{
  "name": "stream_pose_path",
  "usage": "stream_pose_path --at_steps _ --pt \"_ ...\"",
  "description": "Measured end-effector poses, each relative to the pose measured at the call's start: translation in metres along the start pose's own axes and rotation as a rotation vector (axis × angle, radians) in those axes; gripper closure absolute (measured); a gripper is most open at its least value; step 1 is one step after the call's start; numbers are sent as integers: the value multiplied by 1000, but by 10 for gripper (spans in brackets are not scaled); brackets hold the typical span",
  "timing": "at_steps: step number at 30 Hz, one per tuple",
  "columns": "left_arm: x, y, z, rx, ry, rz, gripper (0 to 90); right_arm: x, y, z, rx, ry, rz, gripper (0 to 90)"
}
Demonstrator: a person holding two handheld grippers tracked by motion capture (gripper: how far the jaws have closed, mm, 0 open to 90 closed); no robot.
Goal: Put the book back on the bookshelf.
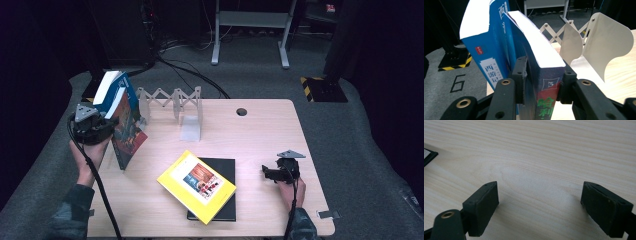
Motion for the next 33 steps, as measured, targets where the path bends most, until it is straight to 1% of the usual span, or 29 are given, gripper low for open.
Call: stream_pose_path --at_steps 2,3,5,11,13,15,16,18,20,21,22,23,25,27,28,30,32,33 --pt "0 0 -1 0 -5 -2 638 0 0 0 0 0 0 140" --pt "0 0 -1 8 -12 -12 642 0 0 0 -1 -1 0 140" --pt "-1 1 0 7 -14 -15 656 0 0 0 1 -1 -6 140" --pt "-1 8 9 5 -16 -27 667 0 0 0 1 -2 -6 140" --pt "2 8 10 -6 12 -13 633 0 0 0 1 -1 -6 140" --pt "4 6 8 -7 15 1 592 0 0 0 0 0 0 140" --pt "6 4 6 1 13 6 573 0 0 0 0 0 0 140" --pt "8 3 4 1 19 13 587 0 0 0 0 0 0 140" --pt "8 1 0 20 18 13 587 0 0 0 1 -1 -6 140" --pt "7 0 -4 28 10 0 588 0 0 0 1 -1 -5 140" --pt "7 0 -4 28 10 0 592 0 0 0 1 0 -5 140" --pt "6 -2 -8 41 6 -13 605 0 0 0 1 -1 -4 140" --pt "3 -4 -10 49 -11 -37 647 0 0 0 1 -1 -6 140" --pt "1 -5 -12 50 -12 -45 703 0 0 0 1 -1 -7 140" --pt "0 -6 -12 52 -16 -55 703 0 0 0 1 -1 -7 140" --pt "-3 -6 -13 43 -33 -50 730 0 0 0 0 -1 -7 140" --pt "-2 -7 -13 40 -50 -50 734 0 0 0 0 -2 -7 140" --pt "-1 -8 -15 23 -60 -24 735 0 0 0 0 -2 -8 140"
Point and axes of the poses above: each handheld gripper's, and its own axes: z roughly backward along the jaws, y roughly out of its underside, x roughly to its left, the point moved 5 cm from there along -z, roughly forward along the jaws, and after that the axes turned 13 degrees about z, right-handed, at the moved point
